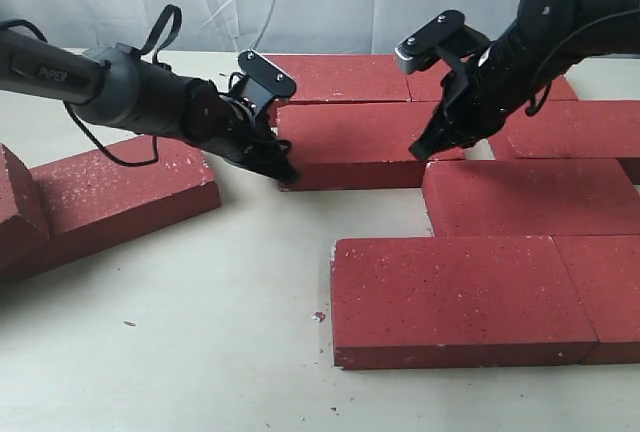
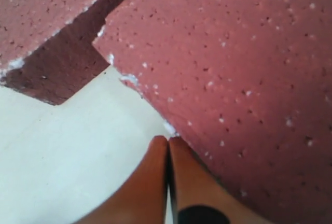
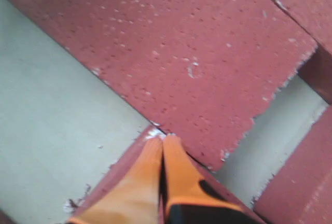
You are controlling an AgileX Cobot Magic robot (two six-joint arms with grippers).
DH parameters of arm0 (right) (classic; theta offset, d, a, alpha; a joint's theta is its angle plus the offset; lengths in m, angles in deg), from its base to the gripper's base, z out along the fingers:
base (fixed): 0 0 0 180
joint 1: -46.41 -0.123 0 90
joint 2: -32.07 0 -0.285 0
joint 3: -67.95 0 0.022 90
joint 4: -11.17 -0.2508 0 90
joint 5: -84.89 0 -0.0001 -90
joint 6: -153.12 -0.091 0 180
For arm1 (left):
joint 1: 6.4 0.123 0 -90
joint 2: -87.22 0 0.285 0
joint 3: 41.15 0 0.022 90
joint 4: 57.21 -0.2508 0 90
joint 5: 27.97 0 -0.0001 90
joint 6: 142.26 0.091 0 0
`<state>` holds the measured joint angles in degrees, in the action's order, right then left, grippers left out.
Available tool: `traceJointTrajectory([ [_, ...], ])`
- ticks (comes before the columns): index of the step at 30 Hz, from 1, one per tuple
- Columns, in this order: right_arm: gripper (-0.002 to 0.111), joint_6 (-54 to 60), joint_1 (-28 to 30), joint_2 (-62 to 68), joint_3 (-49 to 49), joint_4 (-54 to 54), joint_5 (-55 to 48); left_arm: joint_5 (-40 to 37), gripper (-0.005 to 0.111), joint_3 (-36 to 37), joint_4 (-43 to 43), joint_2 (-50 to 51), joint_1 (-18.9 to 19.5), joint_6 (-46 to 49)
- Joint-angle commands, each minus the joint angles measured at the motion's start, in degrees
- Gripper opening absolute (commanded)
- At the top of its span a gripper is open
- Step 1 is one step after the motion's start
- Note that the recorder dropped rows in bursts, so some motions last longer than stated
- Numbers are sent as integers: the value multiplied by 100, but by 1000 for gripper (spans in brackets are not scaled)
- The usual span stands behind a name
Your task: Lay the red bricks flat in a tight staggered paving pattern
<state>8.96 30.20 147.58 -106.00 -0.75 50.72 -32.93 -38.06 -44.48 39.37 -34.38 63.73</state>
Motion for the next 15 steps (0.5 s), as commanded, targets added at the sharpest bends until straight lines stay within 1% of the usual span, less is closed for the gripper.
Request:
traceJointTrajectory([
  [1, -1, -60, 594, -82, 78, -141, 111, 116, 0, -18, 96, 158, -175, -8],
  [3, -1, -60, 837, -82, 107, -313, 126, 213, 0, -44, 96, 158, -247, -8],
  [5, -1, -60, 935, -82, 116, -334, 145, 213, 0, -93, 96, 158, -291, -8],
  [11, -1, -60, 952, -82, 116, -453, 183, 184, 0, -302, 207, 196, -470, -33],
  [15, -1, -60, 952, -82, 116, -467, 187, 134, 0, -554, 205, 442, -581, -33],
])
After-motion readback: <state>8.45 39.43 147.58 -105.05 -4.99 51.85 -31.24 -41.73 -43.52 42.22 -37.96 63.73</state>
